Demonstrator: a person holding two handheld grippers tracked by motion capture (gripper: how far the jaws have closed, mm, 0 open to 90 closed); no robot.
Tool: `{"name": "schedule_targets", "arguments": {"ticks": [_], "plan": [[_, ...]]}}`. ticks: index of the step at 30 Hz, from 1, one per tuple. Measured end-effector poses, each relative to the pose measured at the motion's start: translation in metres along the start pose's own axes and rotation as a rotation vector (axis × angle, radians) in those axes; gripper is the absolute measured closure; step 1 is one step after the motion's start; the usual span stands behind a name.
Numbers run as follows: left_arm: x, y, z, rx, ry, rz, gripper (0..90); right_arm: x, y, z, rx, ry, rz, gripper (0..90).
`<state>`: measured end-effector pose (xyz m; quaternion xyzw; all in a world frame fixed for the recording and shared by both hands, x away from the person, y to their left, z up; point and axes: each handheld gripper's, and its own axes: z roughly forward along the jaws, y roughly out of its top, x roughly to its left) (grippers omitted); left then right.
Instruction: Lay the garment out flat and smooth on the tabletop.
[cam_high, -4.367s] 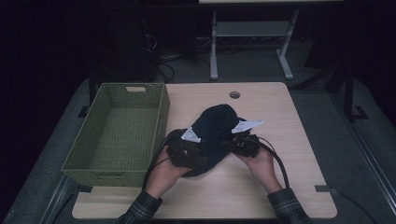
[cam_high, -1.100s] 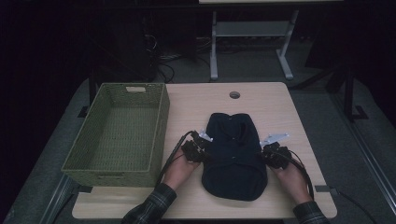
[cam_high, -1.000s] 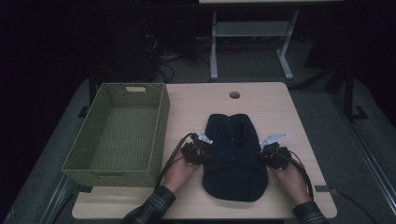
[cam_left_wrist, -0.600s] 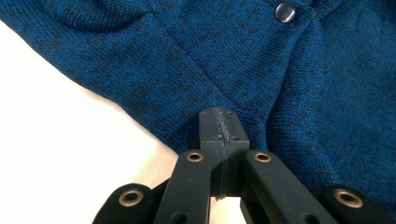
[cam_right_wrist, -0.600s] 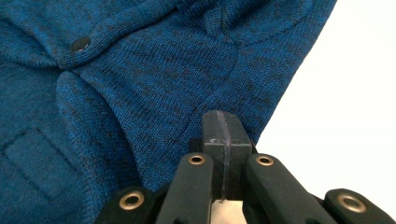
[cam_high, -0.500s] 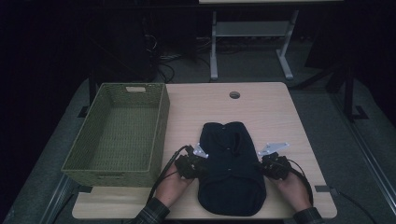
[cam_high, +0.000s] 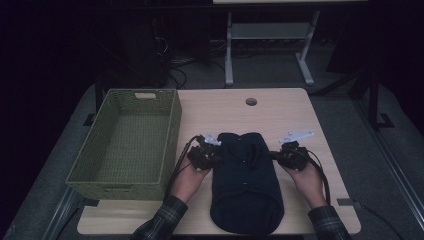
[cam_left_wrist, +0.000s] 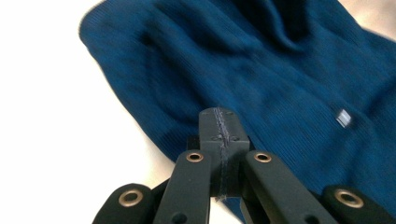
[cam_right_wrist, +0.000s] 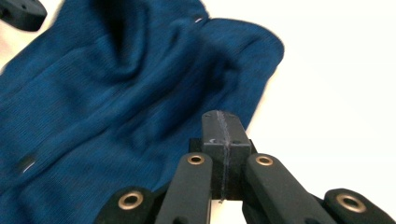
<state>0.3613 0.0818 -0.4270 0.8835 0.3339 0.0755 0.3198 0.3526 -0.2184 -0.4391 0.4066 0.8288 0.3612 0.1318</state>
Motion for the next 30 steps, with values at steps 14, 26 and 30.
{"name": "schedule_targets", "arguments": {"ticks": [14,26,30], "plan": [[0.015,0.001,0.031,0.082,0.042,-0.005,90.0,-0.012,-0.007,0.028,0.086,-0.073,0.007,90.0],[0.005,-0.010,0.022,0.090,-0.006,-0.011,90.0,-0.001,-0.010,0.021,0.122,-0.063,-0.022,90.0],[0.009,-0.010,0.018,0.070,-0.025,-0.031,87.3,-0.003,-0.009,0.021,0.113,-0.041,-0.018,90.0]]}}
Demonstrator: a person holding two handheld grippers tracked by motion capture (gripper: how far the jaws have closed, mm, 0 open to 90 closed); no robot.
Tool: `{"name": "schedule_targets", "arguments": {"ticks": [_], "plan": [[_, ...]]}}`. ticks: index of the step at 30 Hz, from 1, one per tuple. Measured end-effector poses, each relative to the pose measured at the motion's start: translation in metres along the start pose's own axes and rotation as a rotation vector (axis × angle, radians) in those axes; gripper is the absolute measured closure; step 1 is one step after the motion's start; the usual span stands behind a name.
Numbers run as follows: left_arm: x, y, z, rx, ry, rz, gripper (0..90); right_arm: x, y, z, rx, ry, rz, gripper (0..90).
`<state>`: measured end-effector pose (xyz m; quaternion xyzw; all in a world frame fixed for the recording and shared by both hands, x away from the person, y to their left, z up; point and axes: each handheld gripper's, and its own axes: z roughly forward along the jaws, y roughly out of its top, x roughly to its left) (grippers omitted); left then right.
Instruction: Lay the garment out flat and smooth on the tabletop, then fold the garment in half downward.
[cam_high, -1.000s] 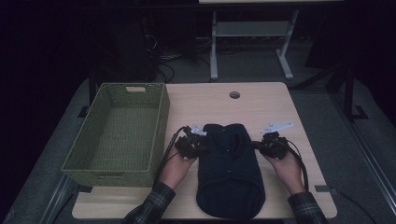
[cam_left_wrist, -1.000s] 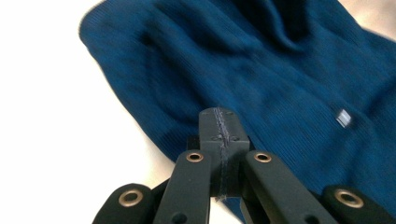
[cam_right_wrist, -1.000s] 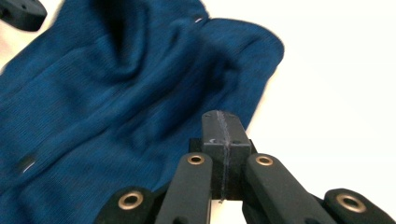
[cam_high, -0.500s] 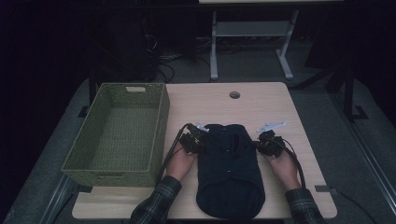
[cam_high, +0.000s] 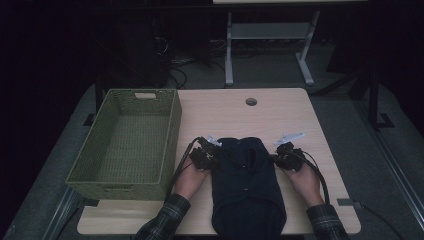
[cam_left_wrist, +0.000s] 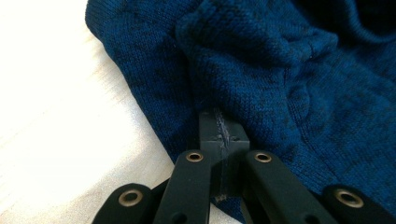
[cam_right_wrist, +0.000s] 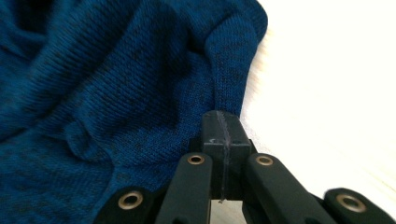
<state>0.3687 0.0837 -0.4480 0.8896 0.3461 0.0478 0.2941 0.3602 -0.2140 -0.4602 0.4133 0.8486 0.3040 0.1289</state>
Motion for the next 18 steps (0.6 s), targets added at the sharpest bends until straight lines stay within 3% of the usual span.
{"name": "schedule_targets", "arguments": {"ticks": [5,9,14,18], "plan": [[0.009,0.009,-0.023,-0.078,0.033,-0.017,77.2,-0.005,0.006,-0.015,-0.082,0.039,0.031,76.9],[0.020,0.023,-0.034,-0.133,0.050,-0.062,67.8,-0.013,0.021,-0.022,-0.098,0.057,0.032,64.5],[0.036,0.035,-0.027,-0.154,0.044,-0.098,54.4,-0.025,0.040,-0.018,-0.130,0.082,0.048,52.4],[0.047,0.041,-0.014,-0.138,0.036,-0.111,48.1,-0.034,0.051,-0.003,-0.140,0.110,0.072,46.9]]}}
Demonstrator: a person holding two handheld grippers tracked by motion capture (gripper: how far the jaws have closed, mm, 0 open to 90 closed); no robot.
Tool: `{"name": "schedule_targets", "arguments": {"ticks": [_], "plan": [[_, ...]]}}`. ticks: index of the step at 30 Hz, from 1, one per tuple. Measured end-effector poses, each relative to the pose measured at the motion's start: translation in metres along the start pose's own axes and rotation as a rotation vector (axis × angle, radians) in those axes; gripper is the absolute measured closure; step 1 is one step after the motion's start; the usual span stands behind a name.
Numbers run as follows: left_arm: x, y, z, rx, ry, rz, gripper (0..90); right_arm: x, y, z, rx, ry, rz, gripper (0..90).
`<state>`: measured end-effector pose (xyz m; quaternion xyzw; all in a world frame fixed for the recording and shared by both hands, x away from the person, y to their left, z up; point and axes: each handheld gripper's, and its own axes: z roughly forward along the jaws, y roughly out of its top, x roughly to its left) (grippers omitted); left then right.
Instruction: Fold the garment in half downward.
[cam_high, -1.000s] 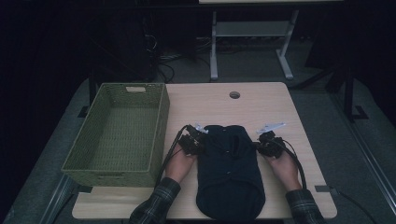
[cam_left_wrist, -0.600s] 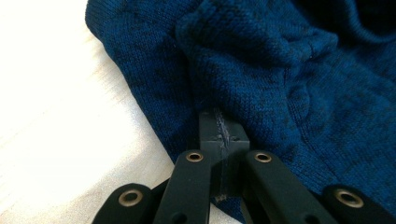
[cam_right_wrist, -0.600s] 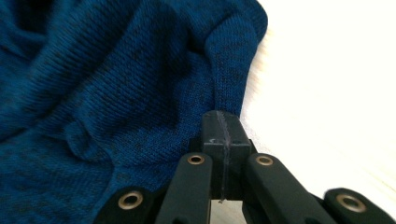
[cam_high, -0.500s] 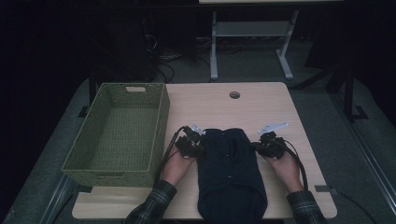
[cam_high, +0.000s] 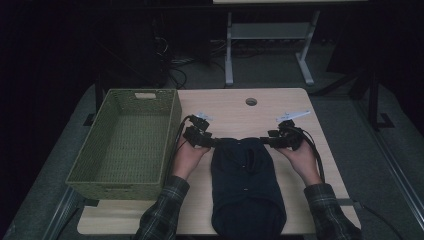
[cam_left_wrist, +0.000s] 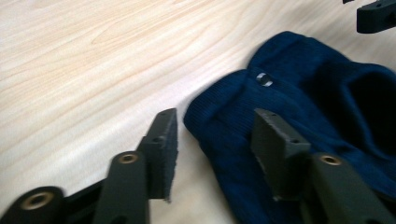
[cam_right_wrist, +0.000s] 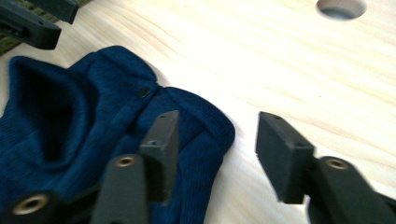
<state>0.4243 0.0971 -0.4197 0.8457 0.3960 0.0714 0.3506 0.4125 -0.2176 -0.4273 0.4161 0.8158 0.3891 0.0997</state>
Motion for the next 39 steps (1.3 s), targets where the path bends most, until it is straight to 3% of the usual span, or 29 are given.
{"name": "schedule_targets", "arguments": {"ticks": [2,9,15,18,21,23,28,32,39], "plan": [[0.004,0.000,0.007,-0.011,-0.005,-0.003,44.3,-0.003,0.003,0.010,0.020,-0.004,-0.004,45.4],[0.013,-0.008,0.029,-0.015,-0.049,-0.022,35.6,-0.013,-0.003,0.039,0.015,0.040,0.018,44.2],[0.015,-0.015,0.042,0.015,-0.046,0.006,35.6,-0.019,-0.012,0.051,0.041,0.061,0.009,44.7],[0.014,-0.017,0.043,-0.002,-0.036,0.037,36.1,-0.017,-0.012,0.051,0.035,0.053,-0.014,49.9],[0.012,-0.017,0.044,-0.001,-0.040,0.083,41.7,-0.011,-0.012,0.052,0.046,0.048,-0.055,60.7],[0.013,-0.017,0.044,-0.006,-0.052,0.078,44.7,-0.010,-0.012,0.052,0.046,0.054,-0.055,64.0],[0.013,-0.018,0.045,-0.014,-0.098,0.088,64.9,-0.011,-0.011,0.052,0.055,0.075,-0.036,75.7],[0.014,-0.017,0.047,-0.013,-0.119,0.055,76.1,-0.009,-0.010,0.052,0.064,0.070,-0.035,79.5],[0.014,-0.013,0.042,0.002,-0.114,0.051,78.7,-0.005,-0.007,0.048,0.071,0.049,-0.060,80.6]]}}
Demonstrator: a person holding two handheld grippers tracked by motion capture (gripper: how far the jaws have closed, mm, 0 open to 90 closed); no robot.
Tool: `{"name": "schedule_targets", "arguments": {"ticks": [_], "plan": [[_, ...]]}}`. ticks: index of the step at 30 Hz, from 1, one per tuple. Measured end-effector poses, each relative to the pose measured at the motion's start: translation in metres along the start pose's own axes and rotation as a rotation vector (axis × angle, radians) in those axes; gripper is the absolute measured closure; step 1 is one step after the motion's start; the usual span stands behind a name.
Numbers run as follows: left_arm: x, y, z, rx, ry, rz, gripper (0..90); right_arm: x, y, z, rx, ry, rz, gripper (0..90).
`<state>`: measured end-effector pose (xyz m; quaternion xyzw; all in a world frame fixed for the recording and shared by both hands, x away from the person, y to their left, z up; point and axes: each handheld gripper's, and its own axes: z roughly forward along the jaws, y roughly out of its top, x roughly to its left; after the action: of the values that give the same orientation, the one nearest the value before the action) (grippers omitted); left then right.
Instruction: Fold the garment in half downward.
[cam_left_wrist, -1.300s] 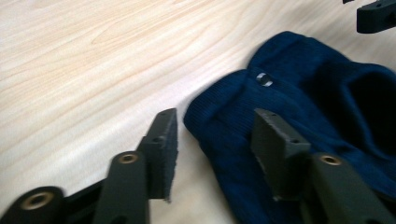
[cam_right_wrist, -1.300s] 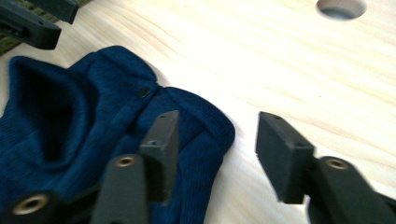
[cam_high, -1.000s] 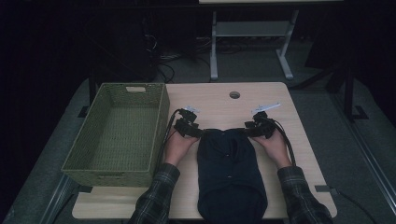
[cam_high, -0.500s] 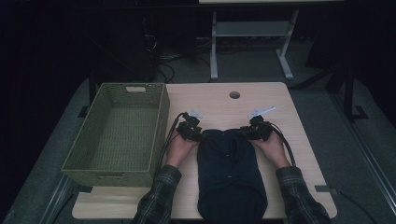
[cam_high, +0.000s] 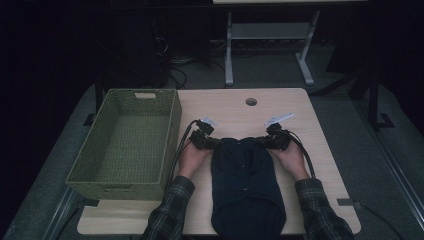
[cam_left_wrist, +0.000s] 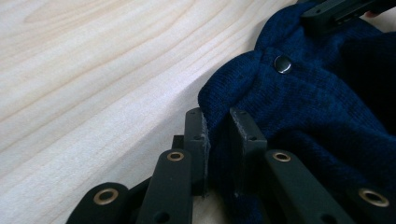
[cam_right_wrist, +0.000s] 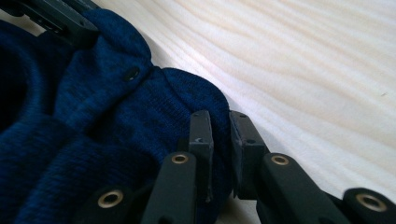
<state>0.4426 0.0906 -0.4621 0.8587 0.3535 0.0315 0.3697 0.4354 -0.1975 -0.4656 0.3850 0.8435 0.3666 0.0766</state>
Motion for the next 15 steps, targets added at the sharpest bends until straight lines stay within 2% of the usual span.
{"name": "schedule_targets", "arguments": {"ticks": [3,7,9,15], "plan": [[-0.003,0.004,-0.007,-0.043,0.014,-0.010,78.7,0.001,0.003,-0.009,-0.037,-0.003,-0.003,80.6],[-0.007,0.013,-0.019,-0.094,0.048,0.016,78.8,0.004,0.010,-0.021,-0.082,-0.025,-0.011,80.6],[-0.008,0.019,-0.025,-0.103,0.058,0.028,78.7,0.005,0.013,-0.028,-0.119,-0.033,-0.022,80.5],[-0.011,0.038,-0.043,-0.156,0.092,0.059,78.7,0.007,0.034,-0.046,-0.144,-0.075,-0.052,80.5]]}}
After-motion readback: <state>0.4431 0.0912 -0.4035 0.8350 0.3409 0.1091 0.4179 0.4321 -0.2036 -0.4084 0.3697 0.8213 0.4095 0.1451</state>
